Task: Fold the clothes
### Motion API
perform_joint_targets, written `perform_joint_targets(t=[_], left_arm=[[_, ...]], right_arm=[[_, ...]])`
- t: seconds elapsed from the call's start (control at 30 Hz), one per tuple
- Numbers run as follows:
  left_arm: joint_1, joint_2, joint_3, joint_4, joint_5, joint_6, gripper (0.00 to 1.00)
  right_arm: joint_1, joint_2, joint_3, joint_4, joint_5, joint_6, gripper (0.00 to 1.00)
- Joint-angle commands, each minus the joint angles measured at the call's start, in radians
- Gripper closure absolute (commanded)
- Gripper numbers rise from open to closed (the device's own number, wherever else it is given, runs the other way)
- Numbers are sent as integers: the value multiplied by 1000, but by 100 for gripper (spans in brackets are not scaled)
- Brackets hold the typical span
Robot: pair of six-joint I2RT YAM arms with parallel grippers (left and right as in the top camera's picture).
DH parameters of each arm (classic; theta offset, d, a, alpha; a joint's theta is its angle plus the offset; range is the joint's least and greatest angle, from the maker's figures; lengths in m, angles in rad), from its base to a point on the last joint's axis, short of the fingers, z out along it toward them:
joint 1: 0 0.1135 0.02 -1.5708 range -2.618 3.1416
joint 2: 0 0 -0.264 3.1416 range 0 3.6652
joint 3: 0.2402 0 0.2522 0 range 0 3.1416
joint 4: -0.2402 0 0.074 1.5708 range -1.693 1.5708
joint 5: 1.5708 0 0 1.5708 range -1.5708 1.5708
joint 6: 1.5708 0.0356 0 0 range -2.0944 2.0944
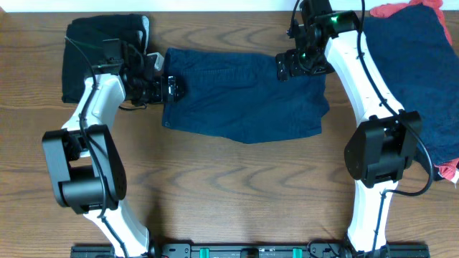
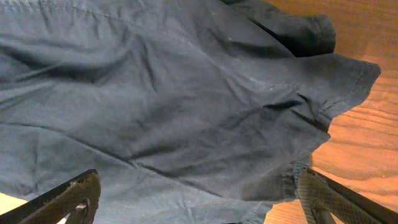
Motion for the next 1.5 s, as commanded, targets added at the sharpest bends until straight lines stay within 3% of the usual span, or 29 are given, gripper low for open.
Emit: perform_joint_targets(t=[0.0,0.23,0.67,0.83,0.9,0.97,1.0,1.07,1.1,1.13,1.2,1.3,1.37,1.47], left_arm=[[1,55,22,26,39,40,2],[3,92,22,108,5,43,1],[-32,132,22,128,52,70,3],[-48,156,22,135,-4,69,9],[-48,158,22,134,-25,68,12],[-48,158,22,129,-46,61,23],[-48,158,22,126,-48,61,34],[-48,158,22,123,-48,61,81],[-48,158,22,123,-48,54,94],[-48,158,22,124,-48,39,94],[-48,152,22,122,-52,14,94],[-48,132,22,87,-67,8,94],[-48,113,22,52,-99,8,94],[-48,84,22,5,-152,6,94]], right_arm=[[-9,2,1,2,-24,3,1],[-9,2,1,1,-29,2,1],[-32,2,1,37,-69,59,1],[-47,2,1,35,-83,59,1],[-50,2,1,27,-83,59,5],[-53,2,1,16,-89,63,7],[-55,2,1,12,-90,69,8],[-62,2,1,9,-91,91,12],[-68,2,1,11,-95,102,12],[-75,2,0,14,-111,103,14],[-91,2,-5,39,-169,99,21],[-113,3,-35,108,-296,42,76],[-116,4,-71,151,-350,32,99],[-116,4,-144,213,-350,32,99]])
